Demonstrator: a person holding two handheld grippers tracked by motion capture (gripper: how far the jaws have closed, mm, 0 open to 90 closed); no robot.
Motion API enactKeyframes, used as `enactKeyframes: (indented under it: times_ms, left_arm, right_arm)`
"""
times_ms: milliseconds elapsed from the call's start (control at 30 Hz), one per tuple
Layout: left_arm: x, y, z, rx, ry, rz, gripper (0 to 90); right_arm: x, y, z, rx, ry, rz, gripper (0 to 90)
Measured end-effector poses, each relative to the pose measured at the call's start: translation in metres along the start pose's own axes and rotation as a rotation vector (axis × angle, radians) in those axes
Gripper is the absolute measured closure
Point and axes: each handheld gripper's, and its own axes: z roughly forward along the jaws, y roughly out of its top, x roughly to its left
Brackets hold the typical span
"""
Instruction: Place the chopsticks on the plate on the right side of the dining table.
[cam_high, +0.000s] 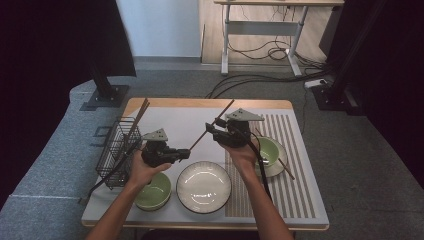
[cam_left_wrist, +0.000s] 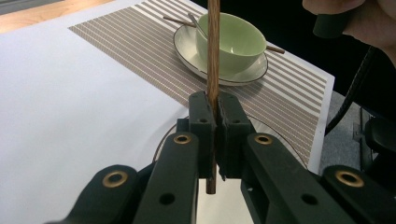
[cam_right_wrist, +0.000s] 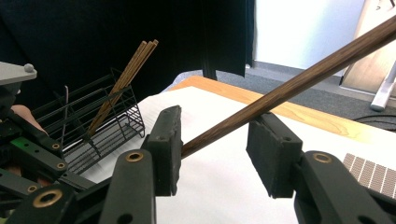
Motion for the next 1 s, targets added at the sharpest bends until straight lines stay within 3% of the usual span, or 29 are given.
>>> enactKeyframes:
  times_ms: [400, 433, 800, 1000]
  left_arm:
    - [0.001, 0.0, -0.002, 0.011, -0.009, 0.0, 85.6]
    - [0.001, 0.0, -0.002, 0.017, 0.004, -0.002, 85.9]
    - [0.008, -0.004, -0.01, 0.064, 0.02, -0.009, 86.4]
    - [0.008, -0.005, -0.009, 0.079, 0.015, -0.006, 86.4]
  right_arm:
    - [-0.002, -0.003, -0.002, 0.006, 0.002, 0.003, 52.3]
    - [-0.002, -0.003, -0.003, 0.006, 0.003, 0.005, 52.2]
    - [-0.013, -0.005, -0.024, -0.001, -0.024, -0.023, 52.4]
    - [-0.014, -0.003, -0.026, 0.0, -0.025, -0.039, 51.7]
